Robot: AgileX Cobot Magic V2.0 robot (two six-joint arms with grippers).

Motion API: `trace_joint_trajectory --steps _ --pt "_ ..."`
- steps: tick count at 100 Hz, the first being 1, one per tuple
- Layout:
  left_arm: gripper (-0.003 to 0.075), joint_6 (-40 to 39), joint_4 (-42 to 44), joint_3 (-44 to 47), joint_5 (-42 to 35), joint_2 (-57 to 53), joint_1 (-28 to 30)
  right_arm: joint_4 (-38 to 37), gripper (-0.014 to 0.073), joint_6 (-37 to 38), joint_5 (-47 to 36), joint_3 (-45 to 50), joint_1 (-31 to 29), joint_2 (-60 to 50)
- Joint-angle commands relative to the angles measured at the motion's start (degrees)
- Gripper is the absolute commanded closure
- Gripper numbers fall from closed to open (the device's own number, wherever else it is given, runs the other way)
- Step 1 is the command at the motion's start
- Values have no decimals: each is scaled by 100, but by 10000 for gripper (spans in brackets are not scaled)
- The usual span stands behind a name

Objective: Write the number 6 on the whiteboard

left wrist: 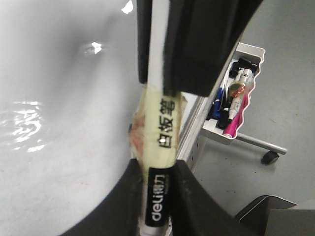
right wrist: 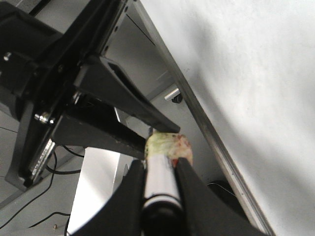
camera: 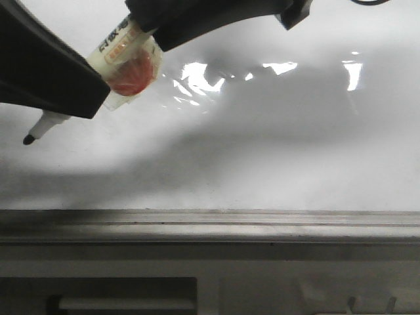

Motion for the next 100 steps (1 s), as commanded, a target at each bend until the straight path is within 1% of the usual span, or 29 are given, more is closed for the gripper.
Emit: trace_joint_trajectory --steps 1,5,10,14,16,17,22,24,29,31,34,36,41,45,55,62,69,82,90,100 --pt "737 -63 -188 -167 -301 -77 -47 270 659 -160 37 -186 -6 -154" --pt "730 -63 -188 -167 -301 -77 -47 270 658 -160 40 -186 -6 -154" --pt "698 -63 -201 -167 -304 -77 -47 270 658 -223 50 -186 -6 -154" --pt "650 -63 -215 -167 -313 -77 -47 270 658 -246 50 -186 -6 -154" --pt "608 -63 -215 -167 -313 -77 -35 270 658 -274 52 -186 -6 -154" --pt "608 -63 -215 -167 -313 -77 -35 270 658 -275 52 -186 -6 -154" --pt "506 -63 -215 -167 -356 -89 -24 270 657 -315 52 -186 -6 -154" --pt "477 -63 -215 -167 -367 -89 -24 270 657 -330 52 -186 -6 -154" --pt "355 -72 -215 -167 -429 -89 -24 270 651 -351 -13 -186 -6 -190" --pt "325 -72 -215 -167 -445 -89 -24 270 643 -363 -55 -172 -6 -205" --pt "254 -85 -215 -167 -484 -100 -24 270 636 -364 -123 -146 -6 -274" --pt "218 -85 -215 -167 -512 -100 -24 270 637 -372 -190 -125 -6 -326" --pt "167 -85 -238 -167 -536 -100 6 236 637 -372 -406 -26 -6 -483" --pt "160 -94 -270 -167 -536 -176 83 191 637 -372 -620 88 -6 -623" --pt "193 -292 -283 -167 -547 -374 404 66 637 -372 -1131 460 -6 -1170" --pt "214 -438 -283 -167 -542 -575 764 13 637 -372 -1519 815 -6 -1606" --pt "229 -615 -283 -167 -553 -813 1198 21 637 -372 -2057 1264 -6 -2063" --pt "230 -832 -404 -25 -551 -1290 2099 21 638 -372 -2966 1992 -6 -2895" --pt "230 -832 -578 170 -565 -1574 2620 21 638 -372 -3385 2272 -6 -3260" --pt "230 -832 -849 412 -594 -1818 3102 42 637 -372 -3863 2478 -6 -3514"
